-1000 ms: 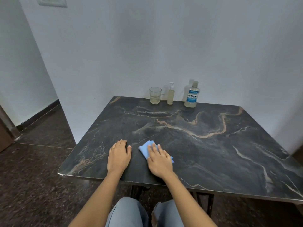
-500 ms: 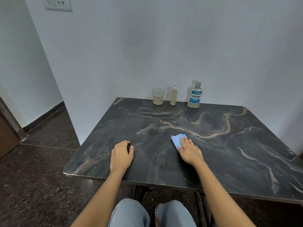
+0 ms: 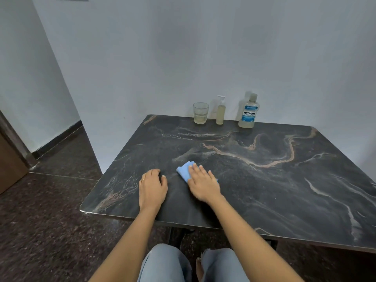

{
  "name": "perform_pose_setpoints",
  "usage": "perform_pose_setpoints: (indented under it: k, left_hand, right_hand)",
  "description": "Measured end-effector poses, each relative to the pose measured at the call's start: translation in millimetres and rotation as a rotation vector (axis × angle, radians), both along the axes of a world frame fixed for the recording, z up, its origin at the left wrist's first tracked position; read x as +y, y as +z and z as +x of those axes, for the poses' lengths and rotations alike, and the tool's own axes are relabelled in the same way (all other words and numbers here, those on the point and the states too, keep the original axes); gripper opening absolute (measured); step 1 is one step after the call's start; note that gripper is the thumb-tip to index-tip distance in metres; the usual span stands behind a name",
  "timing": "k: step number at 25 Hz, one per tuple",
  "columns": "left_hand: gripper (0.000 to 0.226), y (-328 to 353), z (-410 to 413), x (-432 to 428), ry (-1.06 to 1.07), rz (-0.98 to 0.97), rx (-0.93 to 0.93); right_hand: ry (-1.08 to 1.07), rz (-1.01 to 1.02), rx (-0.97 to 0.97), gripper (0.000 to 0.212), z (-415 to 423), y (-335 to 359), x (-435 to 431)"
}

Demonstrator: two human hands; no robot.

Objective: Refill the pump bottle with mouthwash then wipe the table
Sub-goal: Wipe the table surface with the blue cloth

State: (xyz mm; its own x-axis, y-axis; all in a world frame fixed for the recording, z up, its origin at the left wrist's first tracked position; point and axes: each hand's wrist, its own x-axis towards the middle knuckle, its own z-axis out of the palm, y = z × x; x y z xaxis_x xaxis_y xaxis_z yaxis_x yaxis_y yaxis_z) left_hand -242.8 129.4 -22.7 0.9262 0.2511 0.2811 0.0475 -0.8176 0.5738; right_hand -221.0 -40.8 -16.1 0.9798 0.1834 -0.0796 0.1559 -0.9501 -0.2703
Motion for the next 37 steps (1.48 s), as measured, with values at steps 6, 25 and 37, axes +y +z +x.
perform_pose_setpoints:
  k: [6,25,37]
  left_hand:
    - [0.030,-0.1,2.3,2.6,0.034,-0.062,-0.013]
    - [0.038,-3.2,10.0,4.2,0.036,0.010,0.044]
    - [0.040,-6.0,11.3,1.2,0.049,0.030,0.060]
  right_hand:
    - [-0.233,0.018,0.016,0.054,15.8,10.7,-80.7]
    - [-0.139,0.000,-0.009,0.052,71.5,15.3,-35.2]
    - [-0.016,-0.025,-0.036,0.055,-0.1,-10.2,37.4]
